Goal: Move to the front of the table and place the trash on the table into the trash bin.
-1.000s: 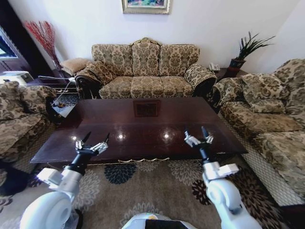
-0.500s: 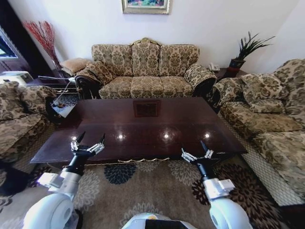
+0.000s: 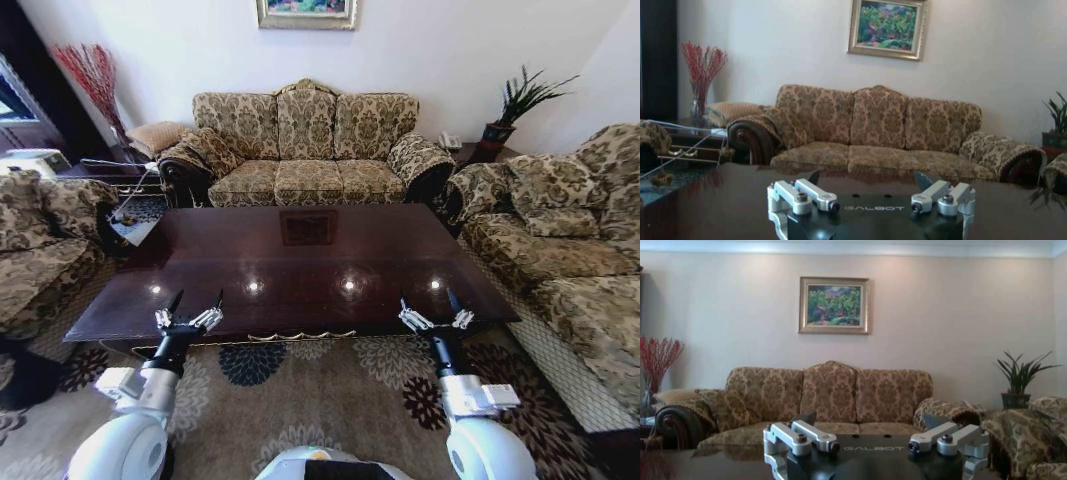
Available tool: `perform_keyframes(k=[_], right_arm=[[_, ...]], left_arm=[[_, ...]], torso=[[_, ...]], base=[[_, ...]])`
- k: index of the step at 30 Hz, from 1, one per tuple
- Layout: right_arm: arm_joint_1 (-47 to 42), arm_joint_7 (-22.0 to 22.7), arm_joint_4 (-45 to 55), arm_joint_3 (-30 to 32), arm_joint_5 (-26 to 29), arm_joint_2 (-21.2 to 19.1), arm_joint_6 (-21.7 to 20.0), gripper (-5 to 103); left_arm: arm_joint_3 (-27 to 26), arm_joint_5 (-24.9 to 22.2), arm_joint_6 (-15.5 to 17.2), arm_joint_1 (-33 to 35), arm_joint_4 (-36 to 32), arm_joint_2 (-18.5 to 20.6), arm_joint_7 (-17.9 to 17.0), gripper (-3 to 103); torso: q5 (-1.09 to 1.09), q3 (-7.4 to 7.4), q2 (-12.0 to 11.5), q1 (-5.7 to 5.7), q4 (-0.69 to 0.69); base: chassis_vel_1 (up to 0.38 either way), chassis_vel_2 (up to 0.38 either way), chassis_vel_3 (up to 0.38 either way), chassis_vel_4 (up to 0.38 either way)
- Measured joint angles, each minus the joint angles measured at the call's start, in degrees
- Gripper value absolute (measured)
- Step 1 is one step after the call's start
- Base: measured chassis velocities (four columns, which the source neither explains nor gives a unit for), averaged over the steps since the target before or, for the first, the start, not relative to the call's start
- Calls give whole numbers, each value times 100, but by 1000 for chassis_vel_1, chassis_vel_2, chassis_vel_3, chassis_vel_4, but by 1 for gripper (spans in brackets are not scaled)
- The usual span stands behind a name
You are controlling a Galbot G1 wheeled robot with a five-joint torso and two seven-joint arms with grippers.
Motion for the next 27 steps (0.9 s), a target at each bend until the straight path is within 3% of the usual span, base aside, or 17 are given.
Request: perform_keyframes(k=[6, 27], right_arm=[[25, -29, 35, -34, -4, 44, -25, 100], [48, -52, 63, -11, 112, -4, -105, 100]], left_arm=[[-24, 58, 8, 88, -138, -114, 11, 94], [-44, 91, 21, 95, -153, -128, 2, 98]], torso=[[0, 0, 0, 0, 1], [0, 0, 0, 0, 1]], base=[[0, 0, 0, 0], [0, 0, 0, 0]])
